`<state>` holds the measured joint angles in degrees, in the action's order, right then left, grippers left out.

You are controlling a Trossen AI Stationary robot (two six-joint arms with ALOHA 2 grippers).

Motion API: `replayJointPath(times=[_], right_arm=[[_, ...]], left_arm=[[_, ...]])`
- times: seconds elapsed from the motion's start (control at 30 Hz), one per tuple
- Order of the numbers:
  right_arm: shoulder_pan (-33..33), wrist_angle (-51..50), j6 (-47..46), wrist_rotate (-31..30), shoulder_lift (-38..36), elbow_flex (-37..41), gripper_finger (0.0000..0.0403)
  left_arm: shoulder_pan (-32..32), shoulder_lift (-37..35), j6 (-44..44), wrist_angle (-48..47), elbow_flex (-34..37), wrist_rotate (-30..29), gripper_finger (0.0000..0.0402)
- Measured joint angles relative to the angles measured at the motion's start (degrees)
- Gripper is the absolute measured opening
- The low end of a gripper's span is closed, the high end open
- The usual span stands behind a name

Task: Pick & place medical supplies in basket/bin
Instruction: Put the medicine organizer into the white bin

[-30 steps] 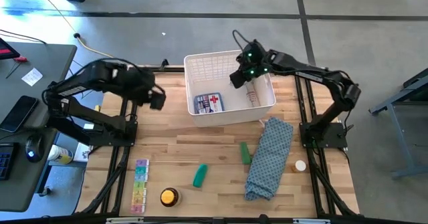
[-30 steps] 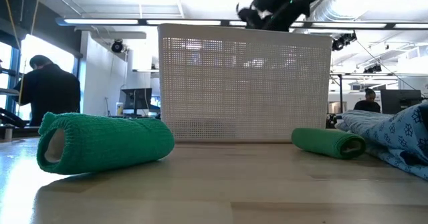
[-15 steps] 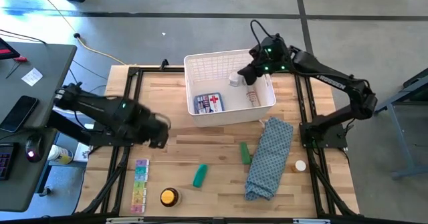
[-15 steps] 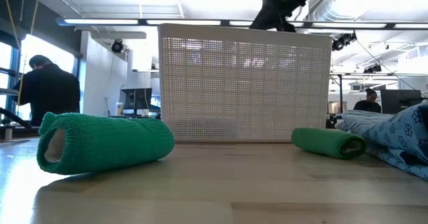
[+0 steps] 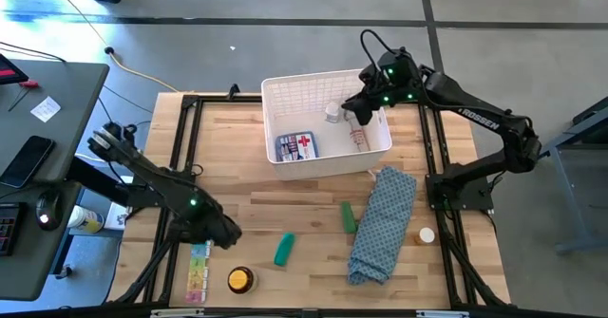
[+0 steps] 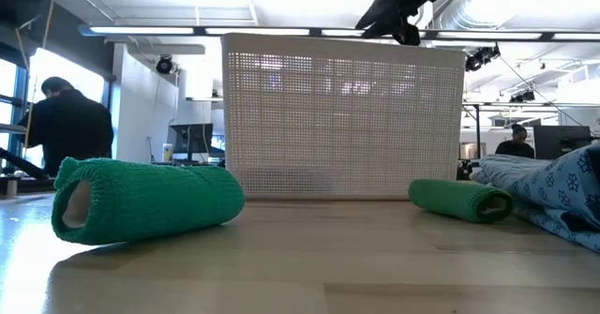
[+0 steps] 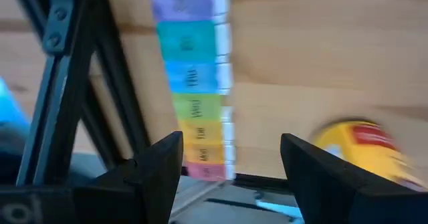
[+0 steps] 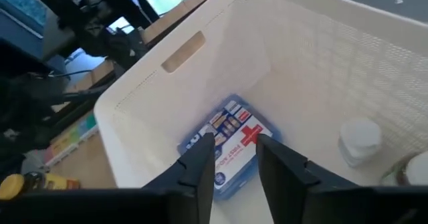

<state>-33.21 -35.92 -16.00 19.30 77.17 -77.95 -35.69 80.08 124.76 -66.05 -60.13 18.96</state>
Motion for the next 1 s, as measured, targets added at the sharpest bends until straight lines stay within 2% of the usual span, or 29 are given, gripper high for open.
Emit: replayJointPath(times=[0.17,0.37,0.57,0.77,1.0], right_arm=[[0.0,-0.05,0.01,1.01,0.0,0.0,0.0109],[0.0,-0.64,0.01,1.86,-0.04,0.0,0.011],[0.0,-1.55,0.01,3.81,-0.04,0.0,0.011],[0.0,-1.75,0.01,4.08,-0.07,0.0,0.011],[0.0,-1.82,0.83,4.08,-0.07,0.0,0.011]], left_arm=[[0.0,5.02,-2.03,1.39,2.59,6.43,0.0285],[-0.08,8.45,-2.69,10.06,5.79,8.62,0.0285],[-1.83,9.76,-2.41,11.41,7.83,10.55,0.0285],[-6.38,9.7,3.79,15.0,8.95,10.55,0.0285],[-10.1,9.49,9.94,26.45,13.64,10.01,0.0285]])
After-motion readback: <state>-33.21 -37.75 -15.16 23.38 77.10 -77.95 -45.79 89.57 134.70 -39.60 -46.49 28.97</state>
